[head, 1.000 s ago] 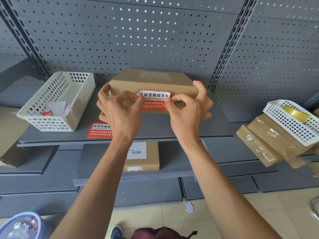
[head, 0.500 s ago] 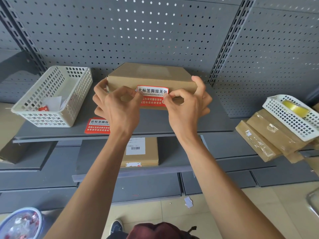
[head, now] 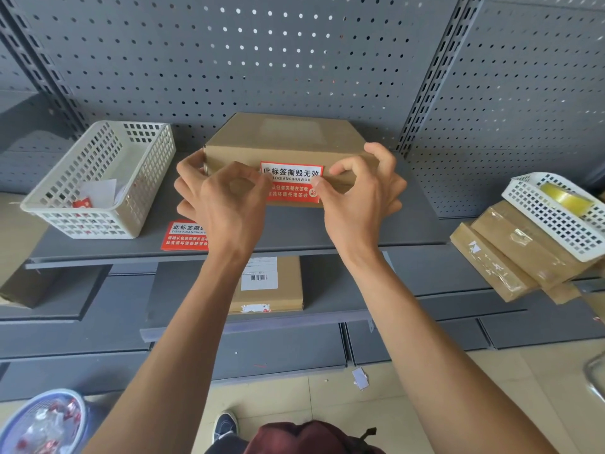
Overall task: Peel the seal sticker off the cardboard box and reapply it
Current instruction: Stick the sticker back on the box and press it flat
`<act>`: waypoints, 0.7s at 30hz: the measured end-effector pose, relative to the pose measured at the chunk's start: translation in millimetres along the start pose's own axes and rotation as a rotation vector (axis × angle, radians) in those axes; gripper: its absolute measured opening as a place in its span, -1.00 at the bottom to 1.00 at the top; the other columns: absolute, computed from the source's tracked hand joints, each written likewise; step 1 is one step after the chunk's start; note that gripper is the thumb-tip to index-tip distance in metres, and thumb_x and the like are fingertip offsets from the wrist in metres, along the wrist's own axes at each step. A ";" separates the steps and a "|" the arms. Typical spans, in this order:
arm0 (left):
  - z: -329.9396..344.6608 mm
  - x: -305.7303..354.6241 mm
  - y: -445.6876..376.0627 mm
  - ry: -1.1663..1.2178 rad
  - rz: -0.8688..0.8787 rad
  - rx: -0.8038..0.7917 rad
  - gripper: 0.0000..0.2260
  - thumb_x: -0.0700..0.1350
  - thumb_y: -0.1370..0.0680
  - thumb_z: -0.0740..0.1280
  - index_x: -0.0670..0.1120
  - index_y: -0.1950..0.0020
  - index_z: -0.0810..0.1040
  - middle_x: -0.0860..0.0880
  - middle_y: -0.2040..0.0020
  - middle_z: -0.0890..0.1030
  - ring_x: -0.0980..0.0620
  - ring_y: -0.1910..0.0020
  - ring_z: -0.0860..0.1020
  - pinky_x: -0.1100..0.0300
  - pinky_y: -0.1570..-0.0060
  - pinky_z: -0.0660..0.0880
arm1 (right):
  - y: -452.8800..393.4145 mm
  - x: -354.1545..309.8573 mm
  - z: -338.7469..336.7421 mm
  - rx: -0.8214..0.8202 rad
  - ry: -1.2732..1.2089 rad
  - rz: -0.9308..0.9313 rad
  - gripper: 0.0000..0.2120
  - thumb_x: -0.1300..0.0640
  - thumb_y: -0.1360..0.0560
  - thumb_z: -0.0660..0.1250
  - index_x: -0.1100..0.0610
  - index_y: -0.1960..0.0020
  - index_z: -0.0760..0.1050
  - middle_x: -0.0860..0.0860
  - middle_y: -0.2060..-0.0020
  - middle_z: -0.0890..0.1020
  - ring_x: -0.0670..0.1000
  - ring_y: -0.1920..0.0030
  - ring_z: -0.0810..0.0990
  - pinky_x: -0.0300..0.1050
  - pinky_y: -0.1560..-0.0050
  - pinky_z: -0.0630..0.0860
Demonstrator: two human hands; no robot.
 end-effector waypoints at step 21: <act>-3.9 18.6 -11.9 0.074 0.006 0.084 -0.39 0.23 -0.34 0.50 -0.09 -0.17 0.34 -0.06 -0.23 0.35 -0.11 -0.32 0.31 -0.06 -0.29 0.27 | -4.4 -11.6 -3.2 0.067 0.011 -0.106 -0.51 -0.29 -0.45 0.33 -0.12 -0.32 0.53 -0.10 -0.37 0.40 0.12 -0.31 0.32 0.01 -0.13 0.30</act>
Point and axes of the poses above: each hand's wrist, its own y-axis away from the middle knuckle, its own z-axis out of the palm, x = y × z, the point moved 3 cm from there along -y, towards the middle knuckle
